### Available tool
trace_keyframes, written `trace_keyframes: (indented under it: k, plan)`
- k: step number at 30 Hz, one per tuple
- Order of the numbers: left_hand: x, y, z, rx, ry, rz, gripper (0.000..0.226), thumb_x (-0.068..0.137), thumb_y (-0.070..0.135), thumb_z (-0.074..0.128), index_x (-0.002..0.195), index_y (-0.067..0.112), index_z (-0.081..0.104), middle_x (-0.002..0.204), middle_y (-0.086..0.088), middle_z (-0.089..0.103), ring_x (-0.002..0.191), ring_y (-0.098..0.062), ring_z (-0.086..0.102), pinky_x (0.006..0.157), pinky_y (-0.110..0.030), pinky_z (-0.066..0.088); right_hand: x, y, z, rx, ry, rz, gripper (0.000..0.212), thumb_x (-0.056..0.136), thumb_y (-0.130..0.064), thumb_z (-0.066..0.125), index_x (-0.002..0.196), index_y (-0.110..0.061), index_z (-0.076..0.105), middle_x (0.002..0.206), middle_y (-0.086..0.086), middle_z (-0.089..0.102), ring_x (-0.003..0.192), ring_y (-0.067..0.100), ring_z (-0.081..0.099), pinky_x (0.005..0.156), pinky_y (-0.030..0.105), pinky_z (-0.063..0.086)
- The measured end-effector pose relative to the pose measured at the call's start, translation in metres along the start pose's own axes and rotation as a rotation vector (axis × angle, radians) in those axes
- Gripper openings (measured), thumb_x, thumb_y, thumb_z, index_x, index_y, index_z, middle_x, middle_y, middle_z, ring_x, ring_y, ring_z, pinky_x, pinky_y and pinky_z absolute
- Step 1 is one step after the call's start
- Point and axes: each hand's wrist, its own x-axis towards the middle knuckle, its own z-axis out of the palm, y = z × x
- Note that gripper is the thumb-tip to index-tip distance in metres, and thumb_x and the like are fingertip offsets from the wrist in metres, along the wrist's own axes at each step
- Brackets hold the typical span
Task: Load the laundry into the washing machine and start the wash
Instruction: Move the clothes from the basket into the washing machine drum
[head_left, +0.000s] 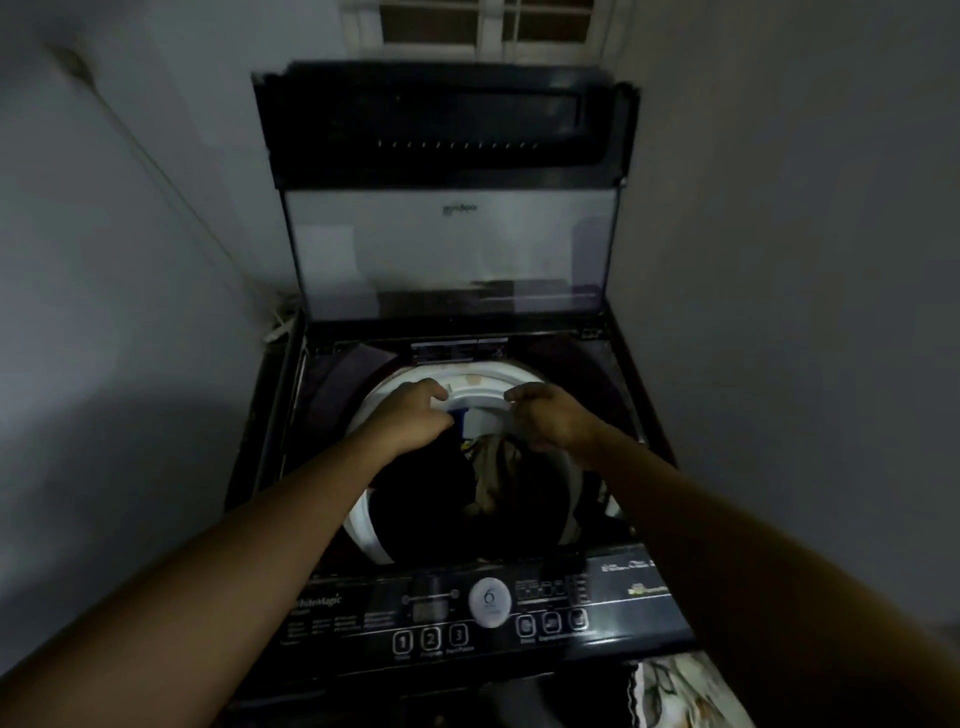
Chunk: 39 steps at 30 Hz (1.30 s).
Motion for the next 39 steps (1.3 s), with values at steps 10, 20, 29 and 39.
trace_keyframes:
  k: [10, 20, 29, 39]
  plan:
    - [-0.043, 0.151, 0.052, -0.027, 0.021, 0.292, 0.041, 0.087, 0.024, 0.070, 0.127, 0.023, 0.061, 0.131, -0.001, 0.060, 0.116, -0.019, 0.059, 0.093, -0.030, 0.049, -0.125, 0.001, -0.137, -0.111, 0.154, -0.170, 0.016, 0.101, -0.005, 0.048, 0.107, -0.011, 0.061, 0.091, 0.019, 0.056, 0.076, 0.029, 0.056, 0.060, 0.029, 0.045]
    - [-0.104, 0.269, 0.206, -0.042, -0.180, 0.456, 0.040, 0.092, 0.028, 0.067, 0.131, 0.027, 0.059, 0.140, 0.002, 0.053, 0.129, -0.018, 0.051, 0.104, -0.035, 0.045, -0.219, 0.134, -0.284, -0.029, 0.357, -0.021, 0.023, 0.102, -0.022, 0.053, 0.122, -0.017, 0.063, 0.125, 0.009, 0.061, 0.108, 0.027, 0.063, 0.081, 0.038, 0.054]
    - [-0.127, 0.282, 0.361, 0.013, -0.377, 0.385, 0.033, 0.091, 0.022, 0.068, 0.124, 0.023, 0.064, 0.124, 0.003, 0.060, 0.112, -0.015, 0.059, 0.091, -0.030, 0.051, -0.253, 0.297, -0.335, 0.128, 0.438, 0.125, 0.021, 0.100, -0.018, 0.055, 0.116, -0.011, 0.067, 0.110, 0.010, 0.068, 0.098, 0.026, 0.065, 0.077, 0.038, 0.054]
    - [-0.092, 0.178, 0.526, 0.090, -0.526, 0.144, 0.031, 0.090, 0.015, 0.068, 0.121, 0.014, 0.067, 0.121, 0.001, 0.061, 0.114, -0.013, 0.056, 0.088, -0.025, 0.045, -0.193, 0.475, -0.304, 0.198, 0.393, 0.314, 0.006, 0.087, -0.019, 0.064, 0.089, -0.016, 0.070, 0.072, 0.006, 0.061, 0.066, 0.024, 0.055, 0.059, 0.033, 0.045]
